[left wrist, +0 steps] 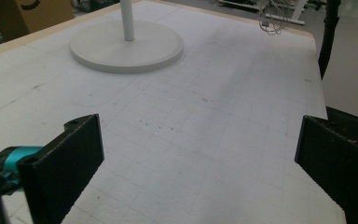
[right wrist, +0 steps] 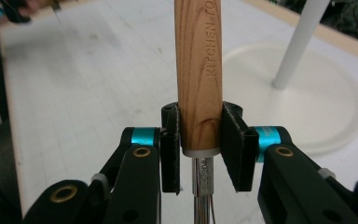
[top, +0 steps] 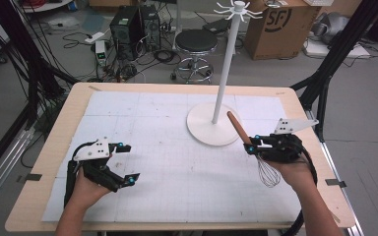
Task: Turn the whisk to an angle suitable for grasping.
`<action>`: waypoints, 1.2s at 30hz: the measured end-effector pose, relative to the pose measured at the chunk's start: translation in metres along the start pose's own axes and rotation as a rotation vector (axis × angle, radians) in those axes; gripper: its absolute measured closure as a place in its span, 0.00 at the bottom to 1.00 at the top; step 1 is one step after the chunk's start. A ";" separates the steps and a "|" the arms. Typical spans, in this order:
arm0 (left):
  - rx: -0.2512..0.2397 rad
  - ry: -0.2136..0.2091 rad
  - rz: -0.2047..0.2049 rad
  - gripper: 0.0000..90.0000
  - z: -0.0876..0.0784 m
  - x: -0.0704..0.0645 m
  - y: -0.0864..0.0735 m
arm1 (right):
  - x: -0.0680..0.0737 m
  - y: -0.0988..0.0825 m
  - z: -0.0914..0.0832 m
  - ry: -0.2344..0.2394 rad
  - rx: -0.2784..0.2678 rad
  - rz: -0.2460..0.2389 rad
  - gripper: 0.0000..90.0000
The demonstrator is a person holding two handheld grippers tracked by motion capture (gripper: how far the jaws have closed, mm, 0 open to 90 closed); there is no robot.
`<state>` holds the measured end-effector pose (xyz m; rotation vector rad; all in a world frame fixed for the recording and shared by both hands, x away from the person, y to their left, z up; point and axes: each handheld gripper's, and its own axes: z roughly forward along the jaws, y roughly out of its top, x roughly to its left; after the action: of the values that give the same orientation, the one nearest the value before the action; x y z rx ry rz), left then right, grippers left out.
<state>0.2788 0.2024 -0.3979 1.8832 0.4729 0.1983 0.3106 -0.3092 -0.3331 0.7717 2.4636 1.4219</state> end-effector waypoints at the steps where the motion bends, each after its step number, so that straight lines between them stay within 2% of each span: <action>1: -0.001 0.001 0.001 0.02 0.000 0.000 0.000 | 0.000 0.001 -0.001 0.003 -0.011 0.002 0.79; 4: -0.002 -0.002 -0.002 0.02 0.000 0.000 0.000 | -0.001 0.005 -0.003 0.004 -0.022 -0.003 0.79; 10: -0.004 0.002 0.003 0.02 -0.001 0.000 0.001 | -0.004 0.021 -0.011 0.025 -0.089 -0.016 0.79; 17: -0.010 -0.003 0.002 0.02 -0.003 0.000 0.002 | -0.009 0.034 -0.020 0.039 -0.142 -0.031 0.79; 24: -0.013 -0.002 0.004 0.02 -0.003 0.000 0.002 | -0.014 0.048 -0.029 0.047 -0.163 -0.045 0.79; 29: -0.013 -0.004 0.004 0.02 -0.003 0.000 0.002 | -0.017 0.059 -0.036 0.032 -0.159 -0.061 0.79; 36: -0.012 -0.003 0.004 0.02 -0.003 0.000 0.002 | -0.026 0.071 -0.047 0.021 -0.190 -0.067 0.79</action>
<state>0.2783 0.2048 -0.3949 1.8721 0.4649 0.2005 0.3371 -0.3291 -0.2501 0.6311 2.3031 1.6171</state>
